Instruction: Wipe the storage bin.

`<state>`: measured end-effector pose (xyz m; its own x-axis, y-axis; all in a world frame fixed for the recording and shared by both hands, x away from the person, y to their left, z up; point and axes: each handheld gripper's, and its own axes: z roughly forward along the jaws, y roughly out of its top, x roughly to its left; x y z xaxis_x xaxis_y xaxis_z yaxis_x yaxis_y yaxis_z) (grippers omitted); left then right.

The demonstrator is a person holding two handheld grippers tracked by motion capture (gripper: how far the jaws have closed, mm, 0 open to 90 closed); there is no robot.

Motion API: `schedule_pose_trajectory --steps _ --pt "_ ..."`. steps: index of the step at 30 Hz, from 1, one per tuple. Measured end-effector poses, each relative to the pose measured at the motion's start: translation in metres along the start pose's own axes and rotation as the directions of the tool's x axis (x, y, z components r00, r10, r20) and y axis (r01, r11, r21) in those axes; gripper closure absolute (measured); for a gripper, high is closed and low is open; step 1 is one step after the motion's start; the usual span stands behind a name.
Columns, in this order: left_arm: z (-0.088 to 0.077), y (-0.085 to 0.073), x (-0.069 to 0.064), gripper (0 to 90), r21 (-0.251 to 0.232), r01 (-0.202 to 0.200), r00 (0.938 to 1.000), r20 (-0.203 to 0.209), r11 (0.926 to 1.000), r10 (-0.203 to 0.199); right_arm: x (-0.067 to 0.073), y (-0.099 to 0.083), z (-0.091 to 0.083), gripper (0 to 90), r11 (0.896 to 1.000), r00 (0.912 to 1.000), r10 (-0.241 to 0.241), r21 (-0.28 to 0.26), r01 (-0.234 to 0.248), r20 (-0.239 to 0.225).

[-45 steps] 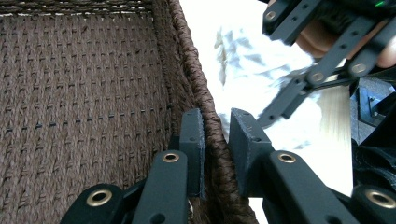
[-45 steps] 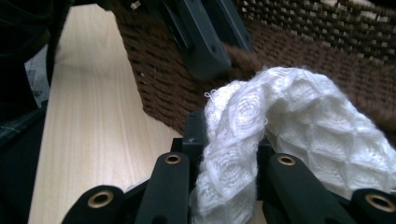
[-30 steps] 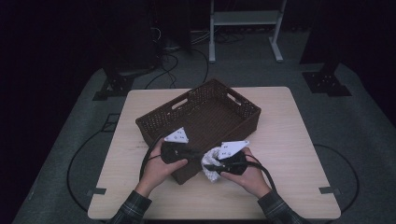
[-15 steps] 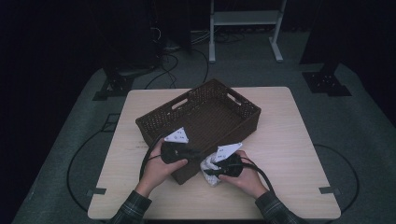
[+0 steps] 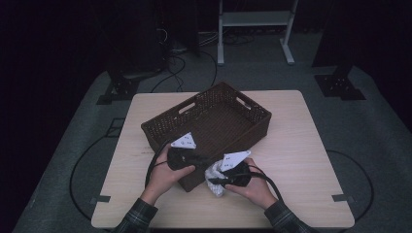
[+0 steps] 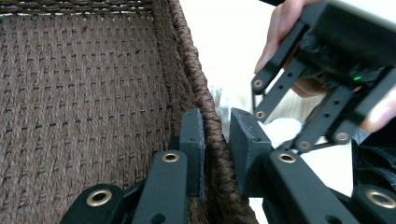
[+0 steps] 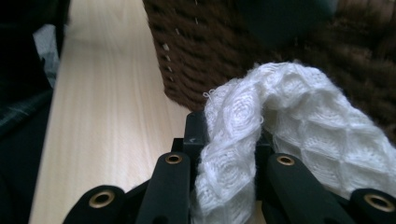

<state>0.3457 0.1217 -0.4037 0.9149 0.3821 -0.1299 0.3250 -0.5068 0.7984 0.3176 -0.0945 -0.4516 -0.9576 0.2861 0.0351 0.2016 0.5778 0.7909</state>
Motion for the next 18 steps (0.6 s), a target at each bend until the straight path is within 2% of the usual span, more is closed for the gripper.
schedule_pose_trajectory --steps 9,18 --pt "0.000 0.000 0.000 74.9 -0.001 0.005 1.0000 0.001 1.0000 -0.005 0.013 0.015 -0.011 76.2 0.997 0.9992 -0.037 -0.075 0.035 -0.016" --pt "0.000 0.000 0.000 74.9 0.007 -0.002 1.0000 -0.001 1.0000 0.002 0.012 0.015 -0.007 76.3 0.997 0.9991 -0.040 -0.065 0.039 -0.012"
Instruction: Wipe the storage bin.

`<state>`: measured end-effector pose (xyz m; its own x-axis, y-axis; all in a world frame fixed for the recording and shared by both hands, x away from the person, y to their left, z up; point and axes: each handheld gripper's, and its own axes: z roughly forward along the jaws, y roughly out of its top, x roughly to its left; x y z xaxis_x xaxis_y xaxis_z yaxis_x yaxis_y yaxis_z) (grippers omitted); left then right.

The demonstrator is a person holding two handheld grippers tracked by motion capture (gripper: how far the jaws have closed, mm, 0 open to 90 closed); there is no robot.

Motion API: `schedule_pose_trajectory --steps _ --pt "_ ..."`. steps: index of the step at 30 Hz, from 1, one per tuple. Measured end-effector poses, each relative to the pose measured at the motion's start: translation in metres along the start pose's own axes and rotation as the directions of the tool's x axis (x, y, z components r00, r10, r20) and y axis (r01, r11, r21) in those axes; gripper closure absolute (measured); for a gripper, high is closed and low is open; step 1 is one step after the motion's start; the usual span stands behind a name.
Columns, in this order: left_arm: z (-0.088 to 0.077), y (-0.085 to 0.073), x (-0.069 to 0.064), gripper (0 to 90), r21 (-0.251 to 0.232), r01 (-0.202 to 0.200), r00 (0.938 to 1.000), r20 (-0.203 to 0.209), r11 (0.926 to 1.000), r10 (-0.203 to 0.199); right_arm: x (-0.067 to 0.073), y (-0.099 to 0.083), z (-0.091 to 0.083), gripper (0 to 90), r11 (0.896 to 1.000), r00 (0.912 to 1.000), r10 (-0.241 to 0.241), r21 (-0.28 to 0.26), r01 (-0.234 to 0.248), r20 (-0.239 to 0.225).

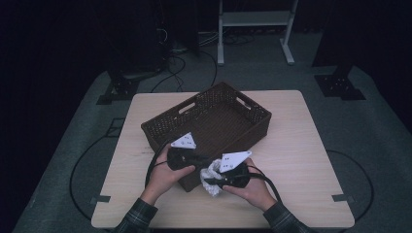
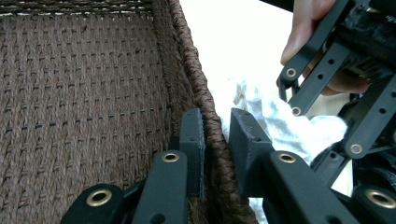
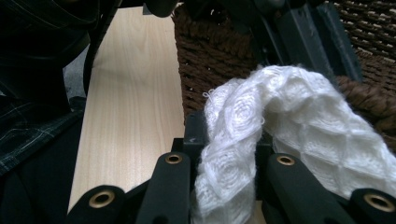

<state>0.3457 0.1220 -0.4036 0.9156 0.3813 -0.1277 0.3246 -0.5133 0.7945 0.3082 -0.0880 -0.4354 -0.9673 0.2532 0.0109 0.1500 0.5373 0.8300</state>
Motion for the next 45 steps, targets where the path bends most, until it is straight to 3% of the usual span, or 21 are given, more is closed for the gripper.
schedule_pose_trajectory --steps 3,15,18,22,32,45 --pt "0.001 0.000 0.000 74.9 -0.009 0.005 1.0000 0.000 0.9999 -0.005 -0.001 -0.002 0.003 76.5 1.000 0.9999 0.010 0.007 -0.010 -0.003" --pt "0.000 0.000 -0.001 74.9 -0.006 0.007 1.0000 0.000 1.0000 -0.007 -0.011 -0.023 0.025 76.4 0.992 0.9988 0.045 0.117 -0.042 -0.018" --pt "0.000 0.000 -0.001 74.9 -0.006 0.007 1.0000 0.001 1.0000 -0.007 -0.011 -0.026 0.028 76.4 0.991 0.9976 0.063 0.120 -0.059 -0.028" --pt "0.000 0.000 -0.001 74.9 -0.006 0.007 1.0000 0.000 1.0000 -0.007 -0.009 -0.025 0.028 76.4 0.991 0.9984 0.050 0.123 -0.046 -0.026" --pt "0.000 0.000 0.000 74.9 -0.005 0.007 1.0000 0.002 1.0000 -0.007 0.006 -0.010 0.026 76.3 0.997 0.9989 -0.002 0.079 0.006 -0.048" --pt "0.001 0.000 0.000 74.9 -0.007 0.010 0.9999 0.002 0.9999 -0.010 0.028 0.020 0.006 76.2 0.997 0.9956 -0.075 -0.039 0.073 -0.055"
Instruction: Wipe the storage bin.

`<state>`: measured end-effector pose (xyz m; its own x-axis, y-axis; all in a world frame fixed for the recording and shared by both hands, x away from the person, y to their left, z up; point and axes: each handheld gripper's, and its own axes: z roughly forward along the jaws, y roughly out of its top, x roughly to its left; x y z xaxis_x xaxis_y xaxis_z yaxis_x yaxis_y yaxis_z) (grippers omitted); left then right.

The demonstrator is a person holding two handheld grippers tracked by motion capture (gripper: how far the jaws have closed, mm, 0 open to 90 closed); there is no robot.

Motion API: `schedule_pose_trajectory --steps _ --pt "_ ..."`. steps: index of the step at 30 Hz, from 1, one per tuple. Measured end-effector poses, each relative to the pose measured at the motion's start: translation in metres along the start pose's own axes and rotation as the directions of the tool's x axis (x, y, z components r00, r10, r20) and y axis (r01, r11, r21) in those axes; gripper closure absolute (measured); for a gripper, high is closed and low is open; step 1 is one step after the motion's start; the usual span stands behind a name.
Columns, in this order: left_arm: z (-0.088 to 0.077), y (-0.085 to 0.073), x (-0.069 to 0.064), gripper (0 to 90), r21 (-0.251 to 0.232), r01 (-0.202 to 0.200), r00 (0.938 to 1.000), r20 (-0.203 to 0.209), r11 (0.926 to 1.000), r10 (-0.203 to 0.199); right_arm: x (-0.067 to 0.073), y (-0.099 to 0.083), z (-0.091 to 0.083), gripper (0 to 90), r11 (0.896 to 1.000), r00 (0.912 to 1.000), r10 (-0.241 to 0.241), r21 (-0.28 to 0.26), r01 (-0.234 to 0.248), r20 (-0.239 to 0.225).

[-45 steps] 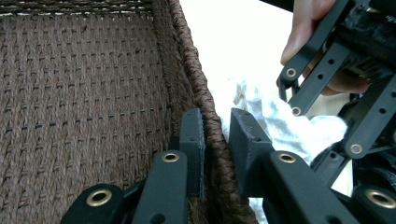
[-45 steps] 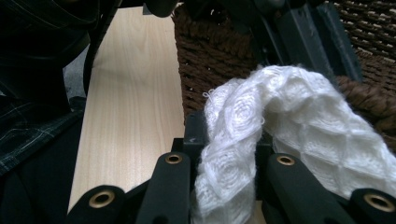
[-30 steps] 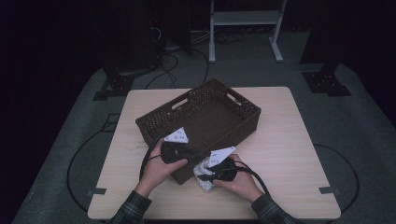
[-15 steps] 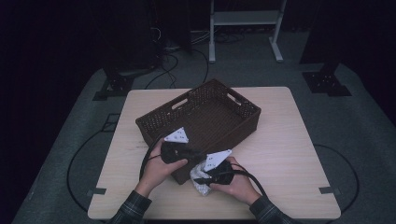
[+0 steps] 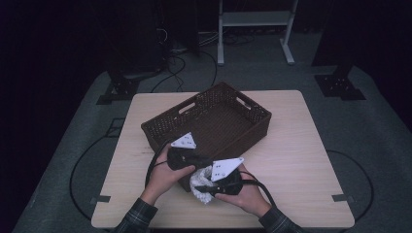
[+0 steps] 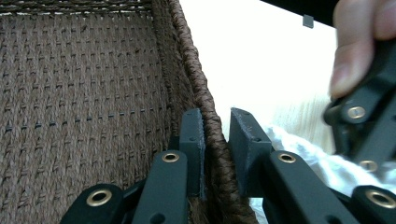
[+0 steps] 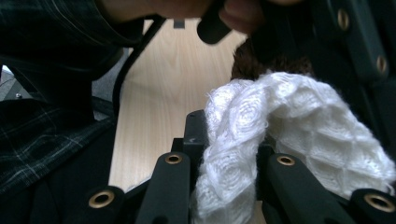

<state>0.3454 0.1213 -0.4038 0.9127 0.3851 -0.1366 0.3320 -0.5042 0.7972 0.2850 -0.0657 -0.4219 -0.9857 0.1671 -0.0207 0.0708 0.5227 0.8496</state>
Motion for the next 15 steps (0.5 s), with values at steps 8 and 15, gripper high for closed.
schedule_pose_trajectory --steps 8,15 --pt "0.000 0.000 0.000 75.0 0.001 0.000 1.0000 -0.003 1.0000 0.000 0.002 0.003 0.006 76.4 1.000 0.9999 -0.014 -0.012 0.014 -0.003" --pt "0.000 0.000 0.000 75.0 0.001 0.000 1.0000 -0.001 1.0000 0.000 -0.002 -0.006 0.022 76.9 1.000 0.9999 0.006 0.028 -0.006 -0.009"
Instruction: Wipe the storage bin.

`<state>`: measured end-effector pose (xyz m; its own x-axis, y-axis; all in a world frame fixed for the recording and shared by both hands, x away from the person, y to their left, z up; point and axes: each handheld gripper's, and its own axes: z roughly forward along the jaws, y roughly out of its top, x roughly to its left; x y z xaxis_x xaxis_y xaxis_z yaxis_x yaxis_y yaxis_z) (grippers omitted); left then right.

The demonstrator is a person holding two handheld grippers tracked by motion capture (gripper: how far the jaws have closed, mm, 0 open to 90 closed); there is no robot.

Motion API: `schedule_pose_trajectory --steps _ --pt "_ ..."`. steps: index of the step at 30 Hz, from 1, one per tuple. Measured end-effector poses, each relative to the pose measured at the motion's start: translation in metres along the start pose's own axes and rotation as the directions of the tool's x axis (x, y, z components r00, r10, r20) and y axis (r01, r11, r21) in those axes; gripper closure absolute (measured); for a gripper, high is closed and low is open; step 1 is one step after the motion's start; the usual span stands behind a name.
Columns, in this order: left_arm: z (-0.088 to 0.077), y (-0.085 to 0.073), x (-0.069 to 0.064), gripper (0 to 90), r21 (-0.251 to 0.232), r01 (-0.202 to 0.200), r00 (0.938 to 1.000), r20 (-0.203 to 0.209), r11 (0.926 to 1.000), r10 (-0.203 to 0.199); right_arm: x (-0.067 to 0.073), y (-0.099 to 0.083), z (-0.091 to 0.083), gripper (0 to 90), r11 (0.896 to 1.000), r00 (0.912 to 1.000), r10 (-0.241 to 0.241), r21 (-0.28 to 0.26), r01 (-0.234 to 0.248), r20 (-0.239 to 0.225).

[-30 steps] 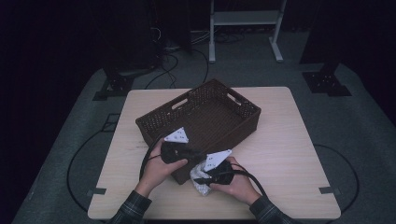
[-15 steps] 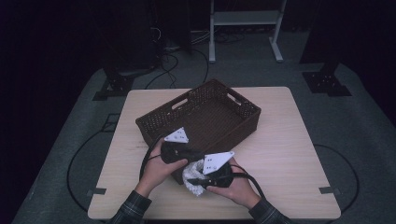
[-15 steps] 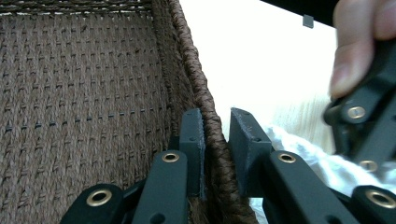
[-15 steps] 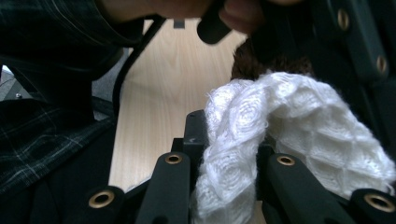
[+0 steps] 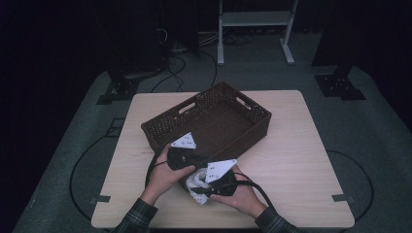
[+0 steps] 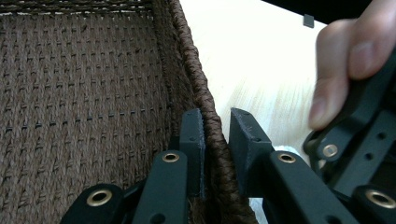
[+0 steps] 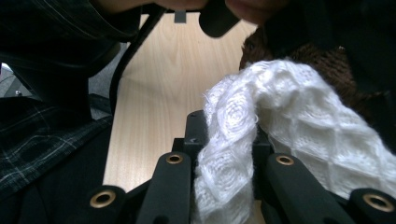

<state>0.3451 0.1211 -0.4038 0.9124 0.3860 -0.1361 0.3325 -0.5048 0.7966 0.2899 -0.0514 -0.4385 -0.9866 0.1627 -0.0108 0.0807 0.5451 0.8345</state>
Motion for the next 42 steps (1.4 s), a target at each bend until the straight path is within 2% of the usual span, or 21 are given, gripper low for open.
schedule_pose_trajectory --steps 9,11,13,19,28,35,37,39,42 --pt "0.000 0.000 0.001 75.0 0.007 -0.010 1.0000 -0.003 0.9999 0.010 -0.003 -0.012 0.015 77.2 0.998 0.9999 0.010 0.055 -0.009 -0.008" --pt "0.000 0.000 0.000 75.0 0.003 -0.002 1.0000 -0.001 1.0000 0.002 -0.003 -0.015 0.018 77.4 0.997 0.9996 0.025 0.067 -0.025 -0.012" --pt "0.000 0.000 0.000 75.0 0.002 -0.002 1.0000 -0.002 1.0000 0.002 -0.003 -0.018 0.021 77.4 0.996 0.9998 0.019 0.085 -0.019 -0.011" --pt "0.000 0.000 0.000 75.0 0.000 0.000 1.0000 -0.001 1.0000 0.000 -0.004 -0.023 0.026 77.5 0.995 0.9991 0.036 0.098 -0.033 -0.023" --pt "0.000 0.000 0.000 75.0 0.002 -0.001 1.0000 0.000 1.0000 0.001 -0.006 -0.029 0.000 78.0 0.995 0.9988 0.046 0.093 -0.047 0.018" --pt "0.000 0.000 0.000 75.0 0.002 0.000 1.0000 0.000 1.0000 0.000 -0.010 -0.036 -0.025 78.0 0.995 0.9949 0.053 0.082 -0.060 0.086" --pt "0.000 0.000 0.000 74.9 0.002 -0.005 1.0000 0.000 1.0000 0.005 -0.012 -0.040 -0.034 78.0 0.994 0.9916 0.065 0.081 -0.074 0.112" --pt "0.000 0.000 0.000 74.9 -0.001 -0.003 1.0000 -0.001 1.0000 0.003 -0.015 -0.046 -0.046 77.9 0.991 0.9851 0.100 0.074 -0.111 0.140" --pt "-0.001 0.000 0.000 74.8 0.002 -0.005 1.0000 -0.003 1.0000 0.005 -0.021 -0.056 -0.062 77.9 0.989 0.9747 0.121 0.066 -0.135 0.188"
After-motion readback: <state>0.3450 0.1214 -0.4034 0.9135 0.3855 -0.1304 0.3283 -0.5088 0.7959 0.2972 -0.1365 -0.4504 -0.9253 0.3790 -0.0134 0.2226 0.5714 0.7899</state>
